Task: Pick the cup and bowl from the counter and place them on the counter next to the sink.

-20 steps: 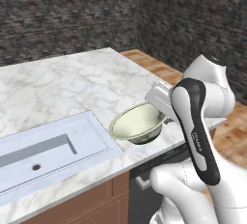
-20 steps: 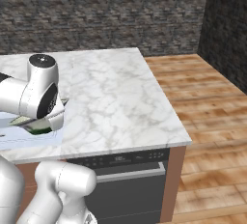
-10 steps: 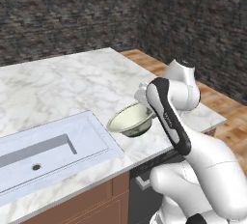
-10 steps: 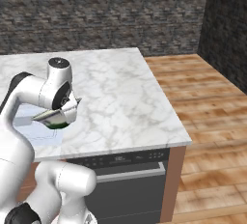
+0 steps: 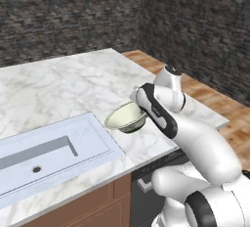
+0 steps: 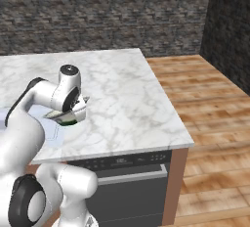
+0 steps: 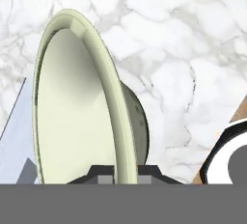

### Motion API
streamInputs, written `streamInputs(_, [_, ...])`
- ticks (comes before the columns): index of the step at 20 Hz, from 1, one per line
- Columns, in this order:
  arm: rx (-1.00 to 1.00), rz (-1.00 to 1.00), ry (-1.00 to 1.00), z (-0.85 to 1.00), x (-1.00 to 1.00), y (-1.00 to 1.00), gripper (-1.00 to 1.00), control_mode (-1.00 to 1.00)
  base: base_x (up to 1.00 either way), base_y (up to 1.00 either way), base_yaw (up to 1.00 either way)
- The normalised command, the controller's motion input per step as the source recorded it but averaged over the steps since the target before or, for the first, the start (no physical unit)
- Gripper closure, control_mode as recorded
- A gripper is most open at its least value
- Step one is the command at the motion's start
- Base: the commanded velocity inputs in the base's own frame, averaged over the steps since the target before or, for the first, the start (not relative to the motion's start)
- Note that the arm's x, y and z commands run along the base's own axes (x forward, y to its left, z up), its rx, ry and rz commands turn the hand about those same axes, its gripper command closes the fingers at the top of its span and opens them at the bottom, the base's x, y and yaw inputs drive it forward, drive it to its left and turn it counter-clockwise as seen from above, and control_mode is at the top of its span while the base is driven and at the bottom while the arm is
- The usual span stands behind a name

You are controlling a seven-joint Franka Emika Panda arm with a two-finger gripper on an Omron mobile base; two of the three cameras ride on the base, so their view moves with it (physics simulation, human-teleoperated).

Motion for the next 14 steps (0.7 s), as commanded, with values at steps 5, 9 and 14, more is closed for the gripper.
streamInputs(5, [0.00,0.04,0.00,-0.21,0.58,0.01,1.00,-1.00,0.00,0.00,0.00])
streamInputs(9, [0.00,0.06,0.00,-0.21,0.39,0.00,1.00,-1.00,0.00,0.00,0.00])
streamInputs(14, [0.00,0.07,0.00,-0.44,0.13,-0.05,1.00,-1.00,0.00,0.00,0.00])
